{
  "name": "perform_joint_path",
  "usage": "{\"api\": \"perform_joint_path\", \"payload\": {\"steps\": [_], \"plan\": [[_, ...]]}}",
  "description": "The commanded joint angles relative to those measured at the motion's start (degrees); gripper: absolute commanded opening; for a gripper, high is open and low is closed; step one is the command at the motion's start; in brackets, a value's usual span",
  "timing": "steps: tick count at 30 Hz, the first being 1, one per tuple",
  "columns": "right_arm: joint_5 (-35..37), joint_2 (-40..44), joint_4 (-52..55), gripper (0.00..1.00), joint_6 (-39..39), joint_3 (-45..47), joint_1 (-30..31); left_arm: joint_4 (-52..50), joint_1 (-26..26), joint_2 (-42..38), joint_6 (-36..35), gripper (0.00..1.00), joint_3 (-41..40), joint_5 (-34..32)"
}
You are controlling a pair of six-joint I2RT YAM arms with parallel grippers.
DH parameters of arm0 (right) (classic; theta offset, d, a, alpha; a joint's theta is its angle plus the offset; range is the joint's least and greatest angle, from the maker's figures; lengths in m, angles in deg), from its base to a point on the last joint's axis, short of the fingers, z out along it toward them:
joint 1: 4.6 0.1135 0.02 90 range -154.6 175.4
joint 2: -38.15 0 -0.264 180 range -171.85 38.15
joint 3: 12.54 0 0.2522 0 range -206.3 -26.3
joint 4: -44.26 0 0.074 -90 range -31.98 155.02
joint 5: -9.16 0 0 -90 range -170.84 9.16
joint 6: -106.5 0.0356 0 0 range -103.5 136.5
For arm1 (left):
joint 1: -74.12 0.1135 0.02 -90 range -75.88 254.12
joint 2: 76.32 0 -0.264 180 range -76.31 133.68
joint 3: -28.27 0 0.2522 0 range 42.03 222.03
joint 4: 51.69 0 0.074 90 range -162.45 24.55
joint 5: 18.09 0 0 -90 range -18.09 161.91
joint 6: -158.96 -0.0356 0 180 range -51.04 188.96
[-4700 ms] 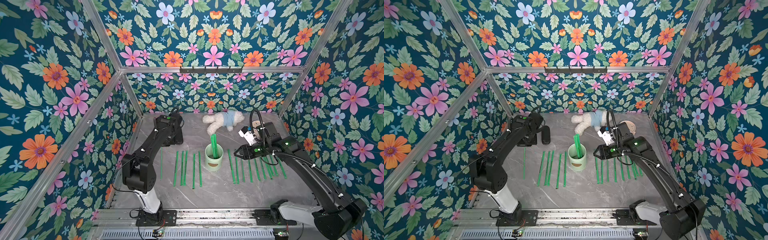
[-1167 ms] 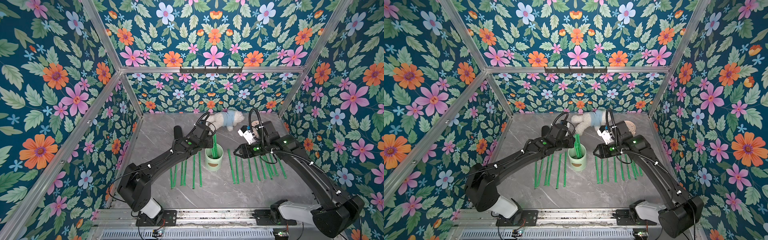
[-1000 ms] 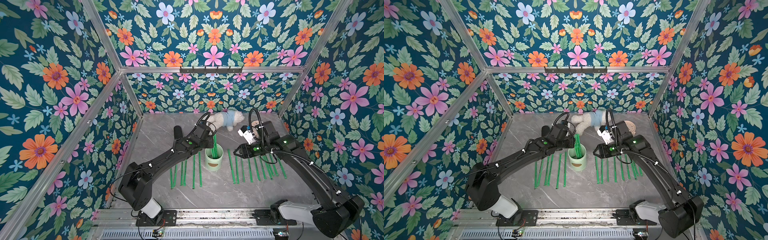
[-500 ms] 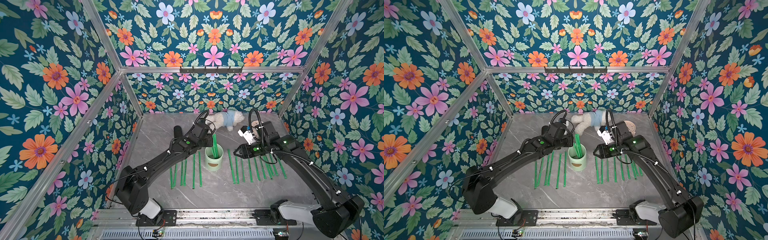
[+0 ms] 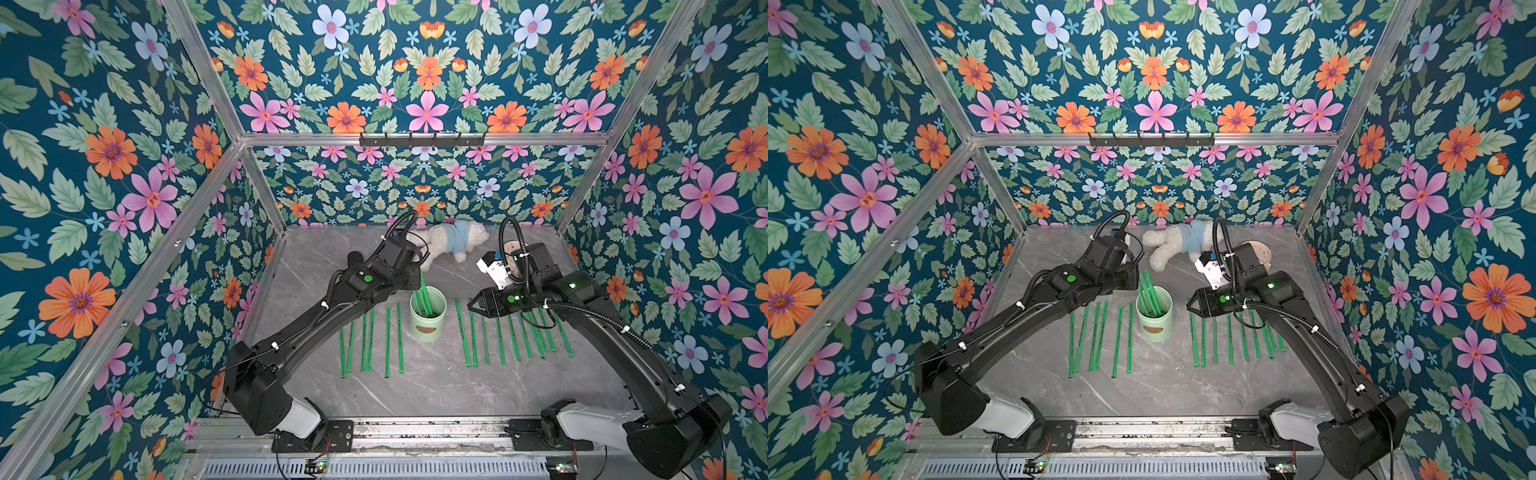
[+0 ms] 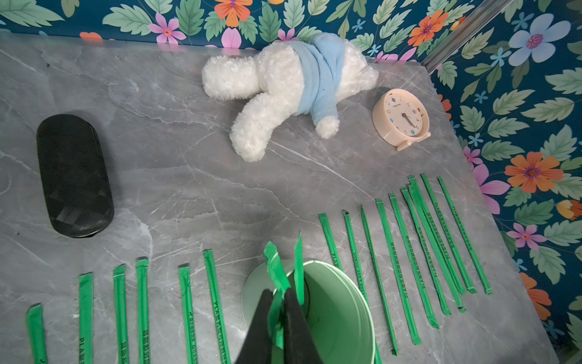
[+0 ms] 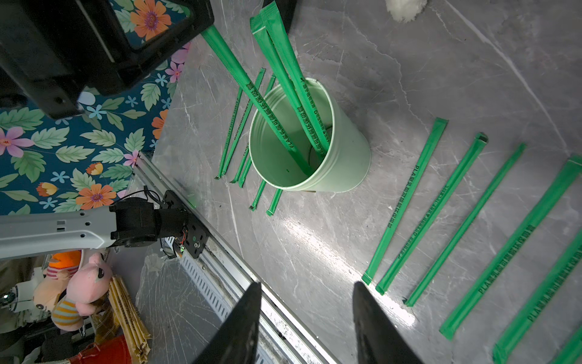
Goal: Take the straws out of the storage container
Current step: Pick up the straw from the container, then place the straw at the center of the board.
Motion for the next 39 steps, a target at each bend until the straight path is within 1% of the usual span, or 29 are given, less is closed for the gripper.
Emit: {"api": "perform_joint_path", "payload": {"steps": [1, 4, 7, 17, 20, 22, 25, 27, 30, 32, 36, 39], "plan": [[-0.02, 0.35, -0.71, 0.49, -0.01, 0.01, 0.01, -2.95, -0.01, 0.18, -1.72, 0.11, 1.54, -1.1], [0.08, 0.31, -0.77, 0.49, -0.01, 0.06, -0.04, -5.3, 0.06, 0.45, -2.61, 0.12, 4.15, -1.99], [0.0, 0.43, -0.9, 0.49, -0.01, 0.02, 0.01, -9.29, -0.05, 0.71, -3.9, 0.11, 9.09, -3.99], [-0.18, 0.98, -1.23, 0.49, 0.04, -0.03, -0.02, -22.69, 0.01, 0.78, -8.5, 0.11, 33.98, -10.26], [-0.11, 1.07, -0.87, 0.49, -0.09, -0.41, 0.0, -25.86, 0.1, -0.09, -9.66, 0.11, 39.14, -13.89], [-0.09, 1.31, -0.96, 0.49, -0.01, -0.37, 0.01, -27.81, 0.18, -0.77, -10.26, 0.11, 41.07, -16.29], [-0.37, 1.28, -1.06, 0.49, 0.08, -0.33, 0.0, -30.98, 0.23, -2.12, -10.64, 0.11, 41.97, -20.97], [-0.35, 1.18, -1.02, 0.49, 0.0, -0.34, 0.0, -33.34, 0.5, -2.75, -10.64, 0.11, 41.79, -24.92], [-0.48, 1.13, -0.95, 0.49, -0.01, -0.26, 0.01, -36.41, 1.71, -3.17, -10.43, 0.11, 40.6, -29.17], [-0.44, 1.14, -1.04, 0.49, -0.01, -0.29, 0.01, -37.61, 3.54, -3.02, -10.31, 0.1, 38.86, -30.08], [-0.39, 1.11, -0.91, 0.49, -0.1, -0.27, 0.0, -38.3, 9.87, -2.89, -10.36, 0.09, 33.45, -28.81], [-0.22, 1.23, -0.78, 0.49, -0.18, -0.11, -0.07, -39.25, 13.4, -1.57, -10.71, 0.09, 30.44, -29.29]]}}
